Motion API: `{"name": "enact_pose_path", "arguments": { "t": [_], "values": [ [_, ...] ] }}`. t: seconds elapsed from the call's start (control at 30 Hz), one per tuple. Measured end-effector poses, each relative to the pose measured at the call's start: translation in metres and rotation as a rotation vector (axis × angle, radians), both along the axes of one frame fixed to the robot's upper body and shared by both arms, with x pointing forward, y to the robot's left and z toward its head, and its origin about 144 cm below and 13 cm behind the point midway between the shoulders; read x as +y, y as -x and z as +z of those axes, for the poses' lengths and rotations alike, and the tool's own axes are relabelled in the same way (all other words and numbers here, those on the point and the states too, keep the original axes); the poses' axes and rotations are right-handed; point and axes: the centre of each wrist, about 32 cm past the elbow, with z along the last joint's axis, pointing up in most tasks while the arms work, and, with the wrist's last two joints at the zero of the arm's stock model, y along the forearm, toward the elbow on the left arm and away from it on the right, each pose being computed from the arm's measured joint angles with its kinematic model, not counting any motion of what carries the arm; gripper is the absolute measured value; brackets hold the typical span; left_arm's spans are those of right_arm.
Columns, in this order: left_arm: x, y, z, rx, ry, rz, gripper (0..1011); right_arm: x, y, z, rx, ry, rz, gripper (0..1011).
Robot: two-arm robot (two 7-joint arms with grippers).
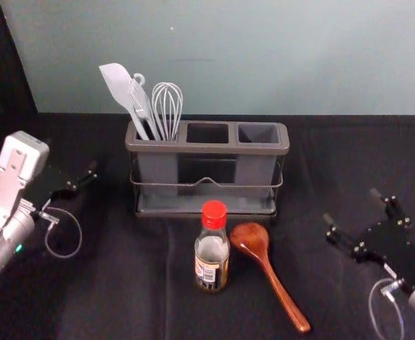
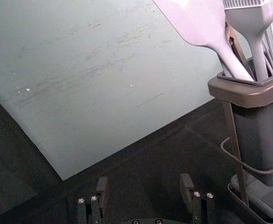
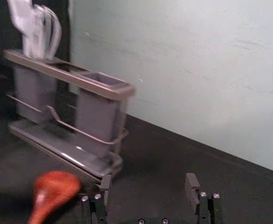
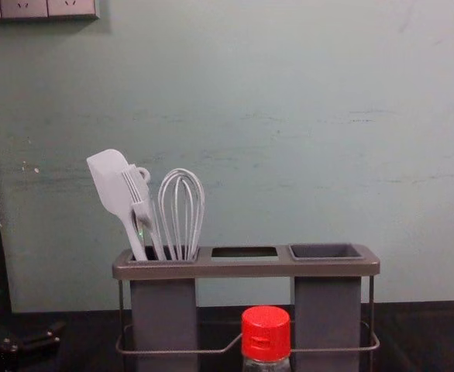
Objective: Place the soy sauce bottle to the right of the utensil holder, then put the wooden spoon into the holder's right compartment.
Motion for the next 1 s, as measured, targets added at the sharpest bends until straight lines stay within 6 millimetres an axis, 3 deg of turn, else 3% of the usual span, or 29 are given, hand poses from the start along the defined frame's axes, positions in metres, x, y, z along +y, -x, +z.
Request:
{"name": "enact_pose_path", "arguments": {
  "t": [0.47,1.0],
  "values": [
    [0.000,0.000,0.000,0.000,0.000,0.000,1000,0.020,0.027,0.012,-0.012,-0.118,0.169,1003],
    [0.000,0.000,0.000,0.000,0.000,0.000,1000,0.056,0.023,0.013,0.031,-0.232,0.317,1003]
  ]
}}
